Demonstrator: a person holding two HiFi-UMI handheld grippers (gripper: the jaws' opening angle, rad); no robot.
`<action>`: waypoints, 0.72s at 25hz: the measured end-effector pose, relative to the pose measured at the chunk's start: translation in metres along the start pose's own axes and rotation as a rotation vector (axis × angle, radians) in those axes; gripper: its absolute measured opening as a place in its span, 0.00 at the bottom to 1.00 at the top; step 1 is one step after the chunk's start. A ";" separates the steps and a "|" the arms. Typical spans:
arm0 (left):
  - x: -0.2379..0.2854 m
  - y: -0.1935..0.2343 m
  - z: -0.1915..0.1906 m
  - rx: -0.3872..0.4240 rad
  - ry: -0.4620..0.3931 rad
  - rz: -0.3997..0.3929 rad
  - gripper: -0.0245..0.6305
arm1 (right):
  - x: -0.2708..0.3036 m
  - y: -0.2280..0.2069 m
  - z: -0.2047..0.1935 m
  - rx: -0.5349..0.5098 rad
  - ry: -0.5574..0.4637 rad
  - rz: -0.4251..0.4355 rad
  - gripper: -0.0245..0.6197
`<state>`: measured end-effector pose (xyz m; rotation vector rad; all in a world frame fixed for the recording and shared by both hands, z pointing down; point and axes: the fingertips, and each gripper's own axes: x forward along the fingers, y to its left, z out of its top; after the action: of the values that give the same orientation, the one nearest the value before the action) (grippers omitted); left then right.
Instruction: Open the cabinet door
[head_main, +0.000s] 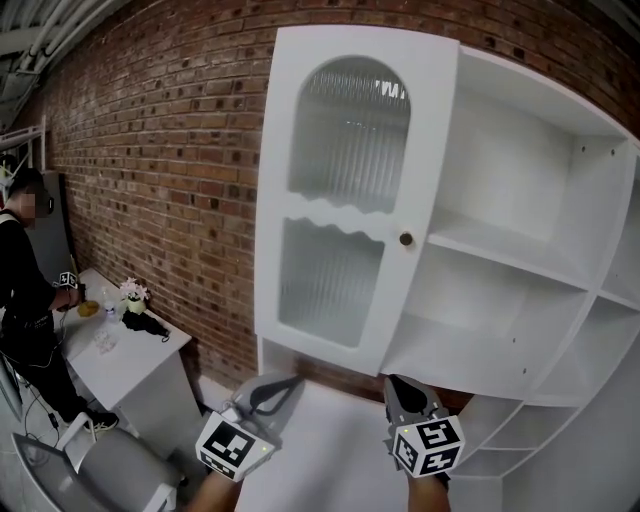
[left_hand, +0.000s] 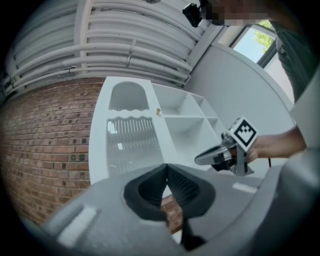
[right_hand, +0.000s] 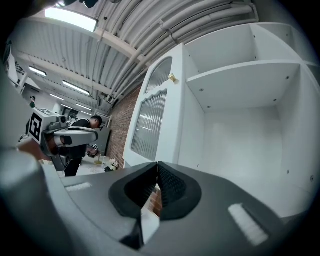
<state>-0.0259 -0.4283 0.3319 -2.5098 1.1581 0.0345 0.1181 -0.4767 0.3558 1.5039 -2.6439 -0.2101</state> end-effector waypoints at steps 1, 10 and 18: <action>0.000 0.001 -0.001 0.001 0.004 0.004 0.04 | 0.003 -0.002 -0.001 0.000 0.002 0.003 0.05; 0.003 0.010 -0.009 -0.004 0.022 0.041 0.04 | 0.031 -0.019 -0.008 0.000 0.021 0.029 0.07; 0.002 0.018 -0.016 0.001 0.043 0.072 0.04 | 0.051 -0.031 -0.019 0.000 0.042 0.048 0.12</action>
<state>-0.0400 -0.4454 0.3410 -2.4789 1.2646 -0.0013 0.1211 -0.5373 0.3703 1.4270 -2.6443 -0.1725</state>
